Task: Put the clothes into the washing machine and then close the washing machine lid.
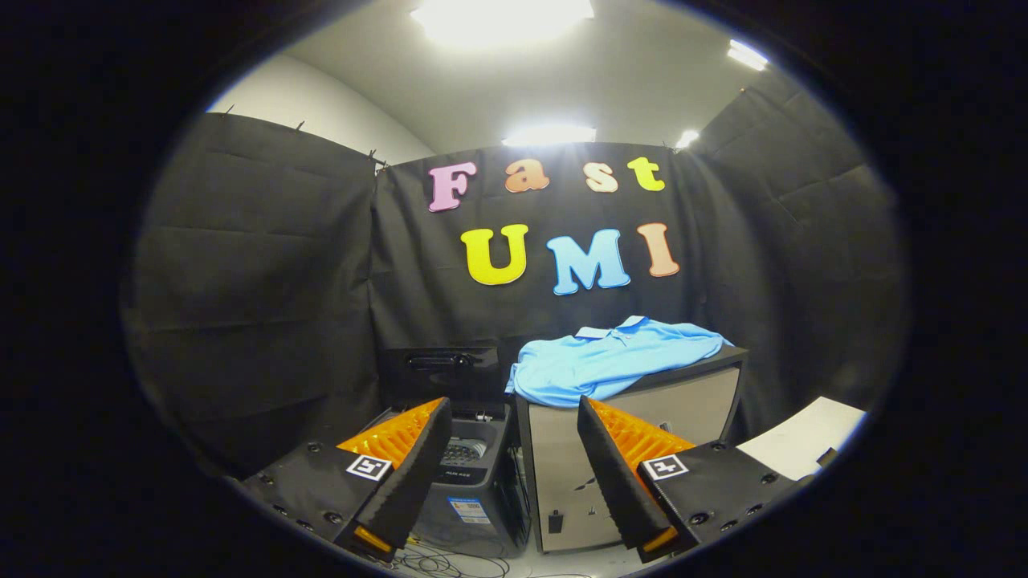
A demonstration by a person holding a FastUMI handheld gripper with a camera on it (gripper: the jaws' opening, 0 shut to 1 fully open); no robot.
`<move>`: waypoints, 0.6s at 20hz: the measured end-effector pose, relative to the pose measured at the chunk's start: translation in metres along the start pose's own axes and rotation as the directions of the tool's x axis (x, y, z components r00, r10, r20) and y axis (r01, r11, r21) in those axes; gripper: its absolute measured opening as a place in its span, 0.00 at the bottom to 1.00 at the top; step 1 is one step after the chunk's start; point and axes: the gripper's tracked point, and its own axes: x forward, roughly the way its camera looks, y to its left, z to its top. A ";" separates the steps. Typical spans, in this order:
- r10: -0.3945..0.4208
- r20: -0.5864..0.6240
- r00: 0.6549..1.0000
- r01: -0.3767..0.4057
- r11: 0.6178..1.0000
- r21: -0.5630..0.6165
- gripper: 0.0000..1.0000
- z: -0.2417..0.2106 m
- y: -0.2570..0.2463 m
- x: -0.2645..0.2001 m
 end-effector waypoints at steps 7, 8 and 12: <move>-0.043 -0.020 0.999 0.042 0.998 -0.035 0.97 0.025 -0.019 0.026; -0.046 -0.018 0.999 0.046 0.998 -0.037 0.98 0.031 -0.021 0.030; -0.058 -0.005 0.998 0.058 0.998 -0.012 0.97 0.046 -0.031 0.045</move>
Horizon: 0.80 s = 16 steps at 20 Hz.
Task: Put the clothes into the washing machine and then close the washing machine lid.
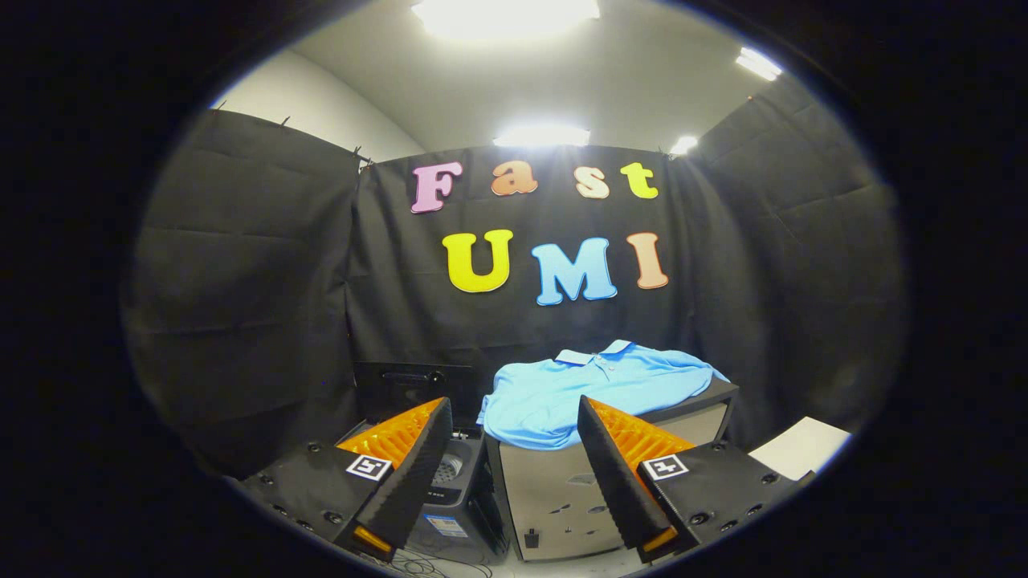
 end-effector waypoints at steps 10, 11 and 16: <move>-0.097 0.030 0.995 0.098 0.994 -0.047 0.98 0.043 -0.034 0.051; -0.099 0.032 0.995 0.101 0.994 -0.039 0.97 0.046 -0.033 0.059; -0.161 0.010 0.987 0.161 0.986 -0.044 0.97 0.050 -0.040 0.094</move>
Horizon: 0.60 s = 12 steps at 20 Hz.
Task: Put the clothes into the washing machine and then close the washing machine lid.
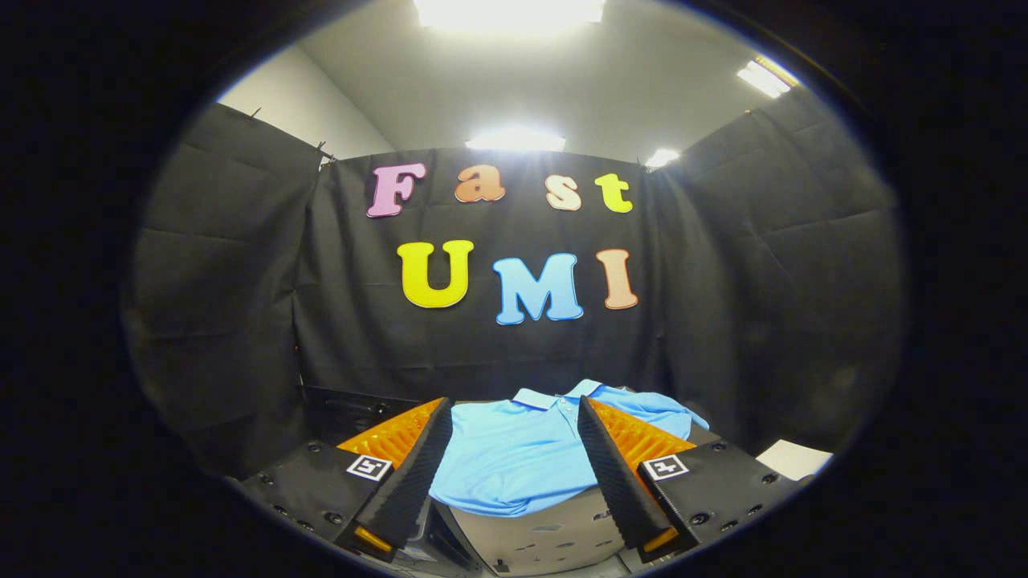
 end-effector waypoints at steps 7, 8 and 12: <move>-0.088 -0.090 0.992 0.087 0.996 -0.024 0.97 -0.011 -0.007 0.060; -0.101 -0.101 0.990 0.099 0.995 -0.026 0.98 -0.012 -0.009 0.068; -0.151 -0.168 0.974 0.144 0.988 -0.054 0.98 -0.025 -0.021 0.098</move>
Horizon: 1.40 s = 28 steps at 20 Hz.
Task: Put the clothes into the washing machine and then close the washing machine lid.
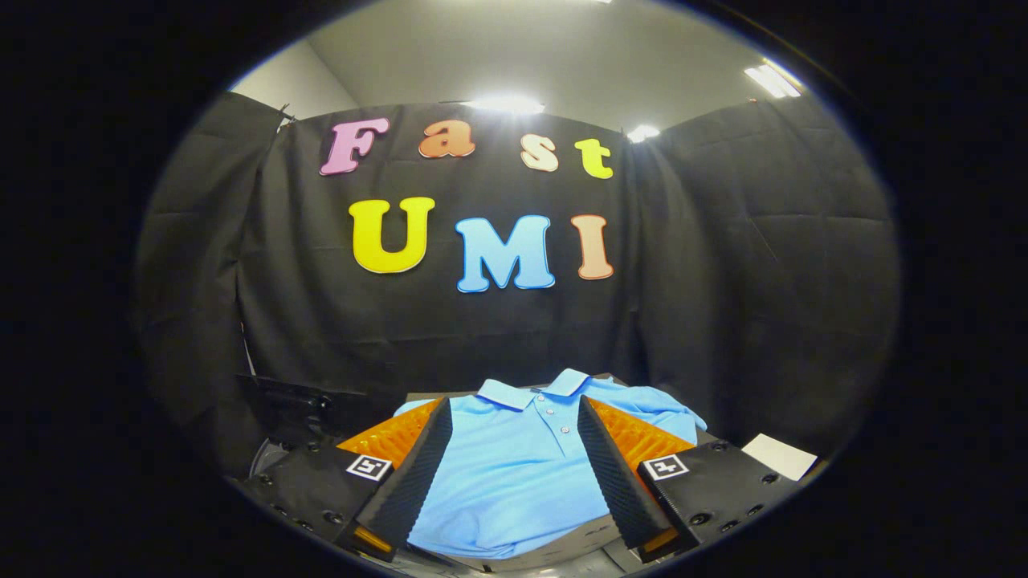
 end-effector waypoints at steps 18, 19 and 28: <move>-0.135 -0.429 0.893 0.157 0.988 0.015 0.99 -0.075 -0.026 0.100; -0.126 -0.445 0.887 0.156 0.987 0.033 0.99 -0.080 -0.023 0.102; -0.133 -0.561 0.817 0.186 0.982 0.037 0.99 -0.100 -0.022 0.108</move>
